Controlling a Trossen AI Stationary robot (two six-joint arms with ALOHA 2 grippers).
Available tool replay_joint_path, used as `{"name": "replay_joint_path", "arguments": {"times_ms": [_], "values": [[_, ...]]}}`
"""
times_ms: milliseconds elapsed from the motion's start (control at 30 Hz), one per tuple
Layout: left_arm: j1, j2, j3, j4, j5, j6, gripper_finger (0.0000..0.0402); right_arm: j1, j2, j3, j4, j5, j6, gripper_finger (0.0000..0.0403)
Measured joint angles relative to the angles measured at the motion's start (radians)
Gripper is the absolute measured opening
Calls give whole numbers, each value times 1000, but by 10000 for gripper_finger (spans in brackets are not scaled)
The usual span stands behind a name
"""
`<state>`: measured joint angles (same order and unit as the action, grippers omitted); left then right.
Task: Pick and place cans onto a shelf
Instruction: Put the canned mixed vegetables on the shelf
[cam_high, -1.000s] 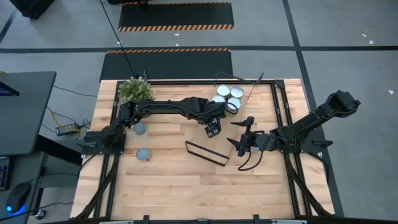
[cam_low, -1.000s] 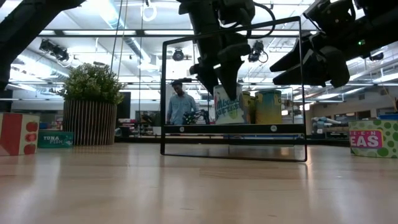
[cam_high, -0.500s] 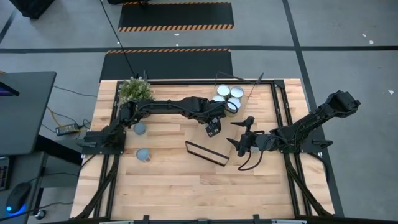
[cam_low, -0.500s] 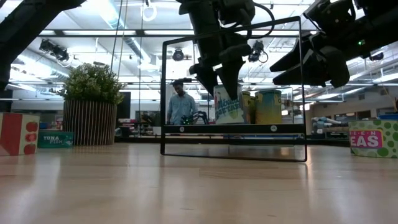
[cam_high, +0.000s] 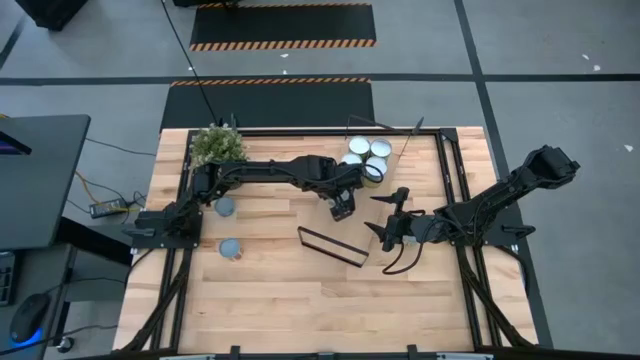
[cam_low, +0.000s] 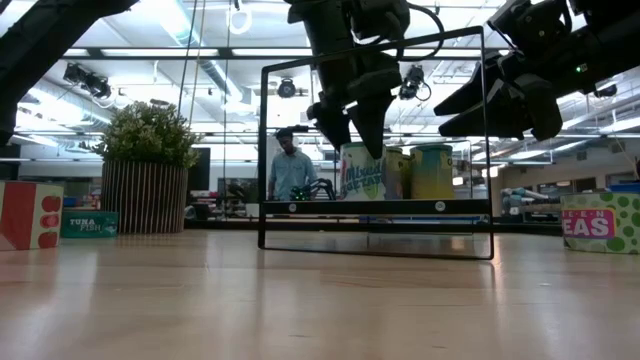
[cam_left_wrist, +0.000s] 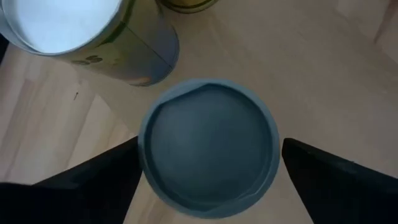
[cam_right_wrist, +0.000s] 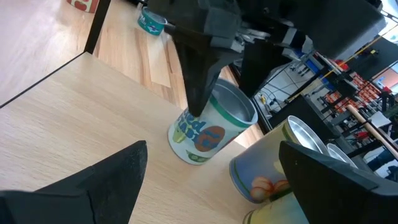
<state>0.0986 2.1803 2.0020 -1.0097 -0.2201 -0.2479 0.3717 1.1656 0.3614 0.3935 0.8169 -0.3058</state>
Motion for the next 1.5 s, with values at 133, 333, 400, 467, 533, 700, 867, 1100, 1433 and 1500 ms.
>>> {"name": "replay_joint_path", "arguments": {"times_ms": [133, 333, 400, 467, 533, 700, 867, 1100, 1433, 1500], "values": [[0, -1, 46, -50, 0, 57, 385, 0, 0, 0, 0, 0, 0, 372], [-6, -3, 125, -100, 1, 198, 387, 0, 0, 0, 0, 0, 0, 372], [-12, -3, 142, -122, 4, 261, 387, 0, 0, 0, 0, 0, 0, 372], [-19, -3, 144, -120, 3, 291, 387, 0, 0, 0, 0, 0, 0, 372], [-27, -2, 144, -124, 4, 292, 387, 0, 0, 0, -1, 0, 0, 372], [-55, -2, 144, -174, 4, 315, 387, 0, 0, 0, -6, 0, 0, 372], [-82, -2, 144, -232, 4, 372, 387, 0, 0, 0, -7, 0, 0, 372], [-108, -2, 143, -233, -34, 385, 387, 0, 0, 0, -7, 0, 5, 372], [-102, -2, 143, -236, -99, 284, 387, 0, 0, 0, -7, 0, 5, 372], [-100, -2, 143, -237, -98, 280, 387, 0, 0, 0, -7, 0, 5, 372]]}}
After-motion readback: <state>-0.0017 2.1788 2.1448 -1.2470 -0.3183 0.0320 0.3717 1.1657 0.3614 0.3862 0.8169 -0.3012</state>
